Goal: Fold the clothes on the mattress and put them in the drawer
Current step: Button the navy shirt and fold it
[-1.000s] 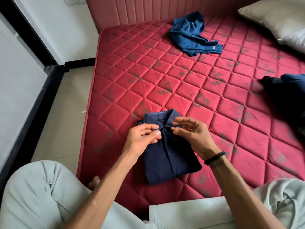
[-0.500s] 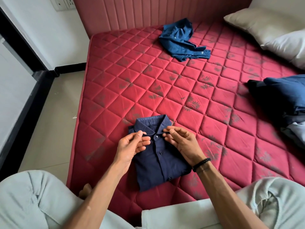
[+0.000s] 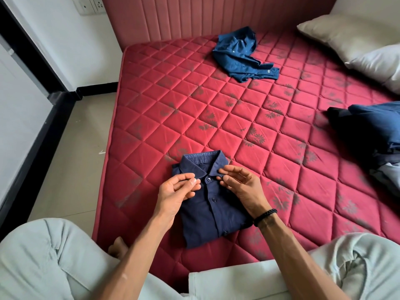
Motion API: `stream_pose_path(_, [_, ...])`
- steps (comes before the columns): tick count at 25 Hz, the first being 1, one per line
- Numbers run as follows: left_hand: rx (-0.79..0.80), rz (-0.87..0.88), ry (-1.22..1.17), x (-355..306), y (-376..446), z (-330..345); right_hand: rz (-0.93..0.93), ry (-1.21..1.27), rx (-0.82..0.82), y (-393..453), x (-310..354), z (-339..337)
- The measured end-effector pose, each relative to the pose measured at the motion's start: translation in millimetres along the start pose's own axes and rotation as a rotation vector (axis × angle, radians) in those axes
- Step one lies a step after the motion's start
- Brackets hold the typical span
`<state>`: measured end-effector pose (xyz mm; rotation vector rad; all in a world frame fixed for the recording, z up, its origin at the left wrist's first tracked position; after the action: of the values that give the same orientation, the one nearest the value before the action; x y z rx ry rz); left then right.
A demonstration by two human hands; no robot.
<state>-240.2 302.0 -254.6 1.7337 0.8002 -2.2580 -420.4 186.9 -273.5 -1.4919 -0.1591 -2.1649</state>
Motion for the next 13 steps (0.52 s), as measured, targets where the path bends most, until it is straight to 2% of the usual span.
stream_pose_path(3, [-0.087, 0.039, 0.071, -1.5, -2.3, -8.8, -0.024, -0.081, -0.058, -4.1, 4.5, -1.2])
stream_pose_path(6, [-0.374, 0.238, 0.494, -8.0, -10.5, -25.2, -0.065, -0.244, -0.185, -6.2, 9.7, -5.6])
stream_pose_path(8, [-0.469, 0.319, 0.689, -11.7, -22.8, -25.2, -0.073, -0.413, -0.285, -8.6, 12.6, -10.6])
stream_pose_path(10, [-0.458, 0.269, 0.782, -13.6, -32.5, -19.9, -0.081, -0.657, -0.379, -12.6, 17.6, -13.9])
stream_pose_path(13, [-0.31, -0.006, 0.858, -4.6, -39.9, -15.0, -0.022, -0.973, -0.397, -15.3, 24.5, -9.0])
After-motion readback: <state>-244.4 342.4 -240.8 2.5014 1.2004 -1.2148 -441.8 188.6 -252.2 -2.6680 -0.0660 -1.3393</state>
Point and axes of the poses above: each hand's wrist, its own y-axis towards the middle knuckle, its own z-axis out of the palm, x = y × z, the point moved 6 cm from there along y, towards the middle knuckle, and after that the axes turned 1 degree about x, right-handed, at the moved point
